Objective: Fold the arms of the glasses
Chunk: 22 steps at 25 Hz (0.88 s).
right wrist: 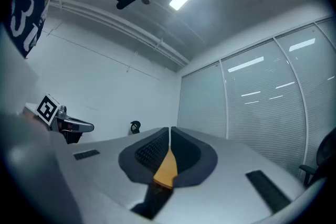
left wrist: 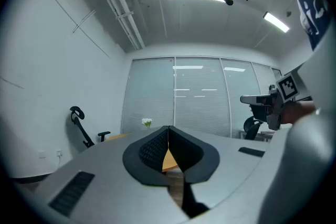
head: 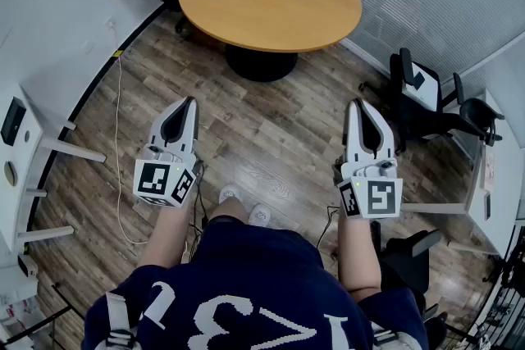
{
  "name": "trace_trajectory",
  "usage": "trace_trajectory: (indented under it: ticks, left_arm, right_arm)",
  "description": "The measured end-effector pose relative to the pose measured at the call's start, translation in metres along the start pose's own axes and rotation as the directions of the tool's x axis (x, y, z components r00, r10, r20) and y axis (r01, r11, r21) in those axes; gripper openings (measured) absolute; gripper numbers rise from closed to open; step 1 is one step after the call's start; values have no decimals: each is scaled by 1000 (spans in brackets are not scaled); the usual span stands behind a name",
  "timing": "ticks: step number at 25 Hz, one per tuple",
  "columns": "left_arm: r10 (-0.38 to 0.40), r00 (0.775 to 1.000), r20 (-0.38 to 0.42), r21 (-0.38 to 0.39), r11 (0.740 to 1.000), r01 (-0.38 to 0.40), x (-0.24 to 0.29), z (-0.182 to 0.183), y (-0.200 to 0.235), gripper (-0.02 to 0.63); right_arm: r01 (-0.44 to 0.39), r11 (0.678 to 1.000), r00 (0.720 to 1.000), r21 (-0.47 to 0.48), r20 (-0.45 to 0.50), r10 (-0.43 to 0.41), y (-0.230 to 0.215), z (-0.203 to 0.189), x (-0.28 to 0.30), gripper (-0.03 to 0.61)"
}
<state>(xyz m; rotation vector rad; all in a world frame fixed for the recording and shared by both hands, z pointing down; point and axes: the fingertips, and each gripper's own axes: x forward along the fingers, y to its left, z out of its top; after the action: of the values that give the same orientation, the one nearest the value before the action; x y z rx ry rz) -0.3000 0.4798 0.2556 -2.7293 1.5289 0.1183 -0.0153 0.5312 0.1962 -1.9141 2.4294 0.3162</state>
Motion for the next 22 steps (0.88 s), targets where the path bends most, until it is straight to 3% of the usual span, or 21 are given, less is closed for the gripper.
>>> trace_trajectory:
  ticks: [8, 16, 22]
  left_arm:
    - [-26, 1000, -5, 55, 998, 26, -4, 7, -35, 15]
    - [-27, 999, -17, 38, 999, 28, 3, 6, -51, 15]
    - [-27, 999, -28, 34, 999, 28, 28, 0, -49, 15]
  right_arm:
    - [17, 1000, 1000, 16, 12, -17, -15, 3, -27, 34]
    - [3, 996, 999, 92, 44, -7, -28, 0, -37, 34]
    - [-20, 998, 1000, 67, 22, 18, -36, -10, -16, 34]
